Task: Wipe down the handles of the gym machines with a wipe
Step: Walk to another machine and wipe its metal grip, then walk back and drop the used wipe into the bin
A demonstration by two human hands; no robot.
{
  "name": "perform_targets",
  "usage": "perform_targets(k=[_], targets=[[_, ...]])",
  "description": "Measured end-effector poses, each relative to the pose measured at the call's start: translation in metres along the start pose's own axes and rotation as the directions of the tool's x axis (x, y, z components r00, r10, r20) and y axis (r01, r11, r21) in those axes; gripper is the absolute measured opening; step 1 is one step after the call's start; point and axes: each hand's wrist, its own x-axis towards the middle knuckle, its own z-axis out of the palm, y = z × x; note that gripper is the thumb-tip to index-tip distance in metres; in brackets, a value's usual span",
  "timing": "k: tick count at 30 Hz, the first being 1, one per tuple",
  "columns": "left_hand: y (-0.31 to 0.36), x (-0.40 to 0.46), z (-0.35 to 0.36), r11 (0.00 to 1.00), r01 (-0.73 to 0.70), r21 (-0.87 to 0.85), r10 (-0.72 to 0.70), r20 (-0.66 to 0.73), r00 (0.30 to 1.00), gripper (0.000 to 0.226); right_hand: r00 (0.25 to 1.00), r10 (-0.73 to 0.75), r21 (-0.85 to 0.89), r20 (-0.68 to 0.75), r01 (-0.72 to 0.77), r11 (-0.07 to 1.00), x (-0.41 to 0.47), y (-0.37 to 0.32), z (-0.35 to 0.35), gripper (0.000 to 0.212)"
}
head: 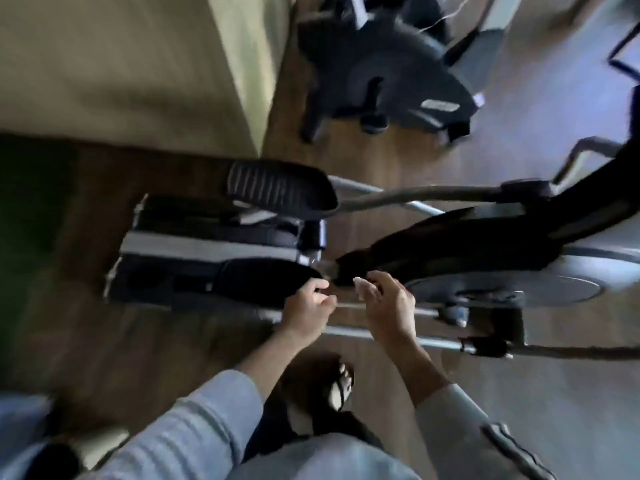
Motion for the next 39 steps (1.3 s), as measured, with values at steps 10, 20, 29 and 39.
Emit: perform_targets(k=[10,20,29,39], targets=[[-0.102,-0.076,-0.036,0.888,0.161,-0.43,-0.292,-0.258,0.921,0.022,0.871,-0.173,-0.145,0.459,0.265,0.953,-0.068,-0.001,0.055,0.004],[-0.21,-0.154,-0.104,0.736,0.077,-0.672,-0.439,-0.387,0.811,0.016,0.698,-0.277,-0.105,0.66,0.451,0.886,-0.143,-0.078,0.125,0.014],[-0.309,-0.254,-0.171,0.53,-0.066,-0.846,-0.667,-0.463,0.584,0.012,0.405,-0.362,0.021,0.84,0.641,0.767,-0.262,-0.139,0.222,0.024],[-0.375,-0.345,-0.197,0.359,-0.254,-0.898,-0.895,-0.408,0.178,0.009,-0.144,-0.354,0.337,0.924,0.745,0.576,-0.362,-0.226,0.328,0.021]])
